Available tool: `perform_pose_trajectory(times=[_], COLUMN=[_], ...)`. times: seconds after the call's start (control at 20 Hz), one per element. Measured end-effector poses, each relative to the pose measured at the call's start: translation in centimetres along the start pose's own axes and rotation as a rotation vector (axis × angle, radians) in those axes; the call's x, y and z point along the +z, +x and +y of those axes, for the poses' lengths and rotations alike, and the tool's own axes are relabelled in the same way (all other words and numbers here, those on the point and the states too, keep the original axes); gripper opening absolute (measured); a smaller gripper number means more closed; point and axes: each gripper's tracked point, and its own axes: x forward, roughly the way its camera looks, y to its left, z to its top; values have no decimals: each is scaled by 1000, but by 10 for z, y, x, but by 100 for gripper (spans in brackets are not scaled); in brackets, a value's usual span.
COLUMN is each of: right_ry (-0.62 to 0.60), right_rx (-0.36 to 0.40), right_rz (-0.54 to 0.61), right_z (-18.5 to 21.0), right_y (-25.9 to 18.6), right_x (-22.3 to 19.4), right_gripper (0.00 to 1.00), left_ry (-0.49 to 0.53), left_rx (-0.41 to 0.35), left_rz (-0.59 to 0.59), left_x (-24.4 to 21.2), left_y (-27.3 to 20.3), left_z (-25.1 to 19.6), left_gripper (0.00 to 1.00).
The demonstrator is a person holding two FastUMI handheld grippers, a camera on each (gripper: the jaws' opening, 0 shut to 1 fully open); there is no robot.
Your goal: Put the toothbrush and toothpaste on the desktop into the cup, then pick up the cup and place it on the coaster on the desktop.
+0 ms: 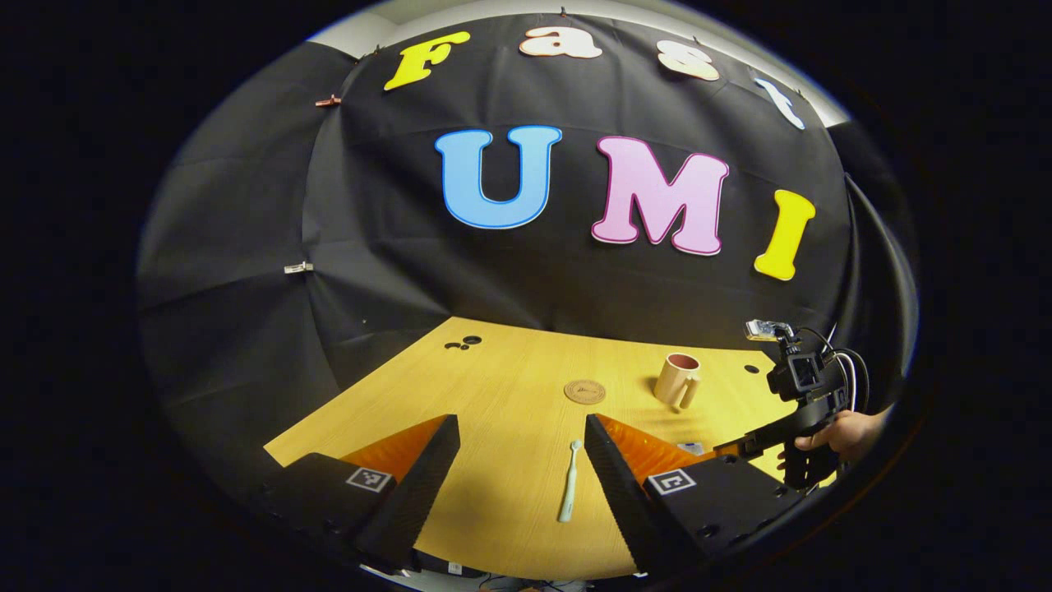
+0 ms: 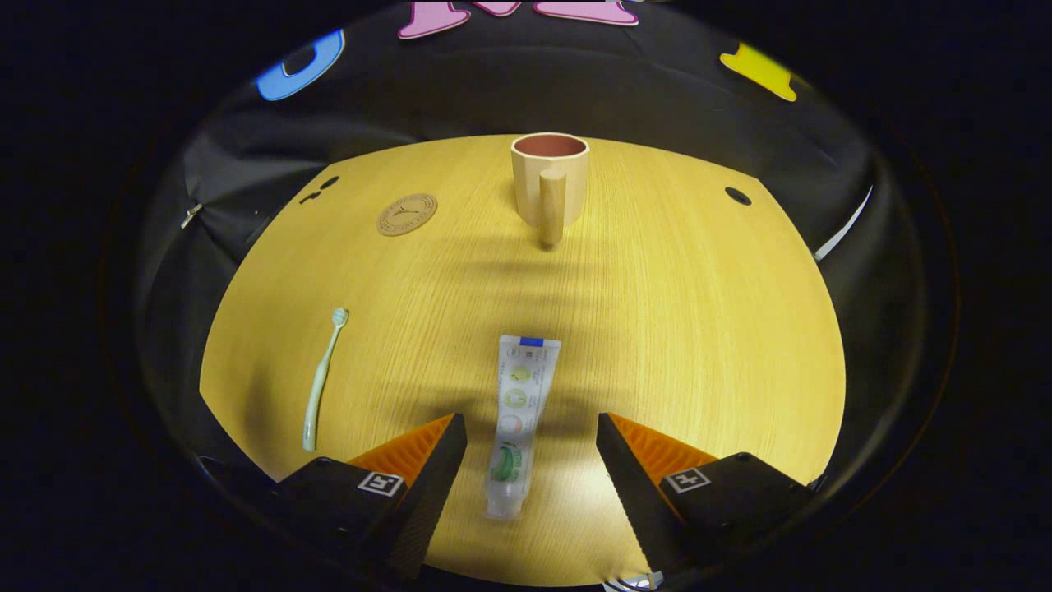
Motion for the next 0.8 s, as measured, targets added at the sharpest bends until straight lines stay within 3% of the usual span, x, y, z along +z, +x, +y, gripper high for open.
perform_pose_trajectory(times=[0.5, 0.65, 0.75, 0.8], right_ry=[33, 15, 10, -1], right_rx=[-24, -53, -51, -50], right_rz=[116, 127, 148, 152], right_z=[3, 1, 3, 4], right_y=[37, 38, 33, 38], right_x=[-13, -16, -16, -18], right_gripper=[94, 81, 59, 42], left_ry=[26, 42, 50, 54], left_rx=[16, 0, -14, -21], left_rz=[54, 59, 71, 79], left_x=[-11, -13, -18, -21], left_y=[15, 17, 20, 22], left_z=[-7, -12, -16, -17], left_gripper=[97, 98, 97, 97])
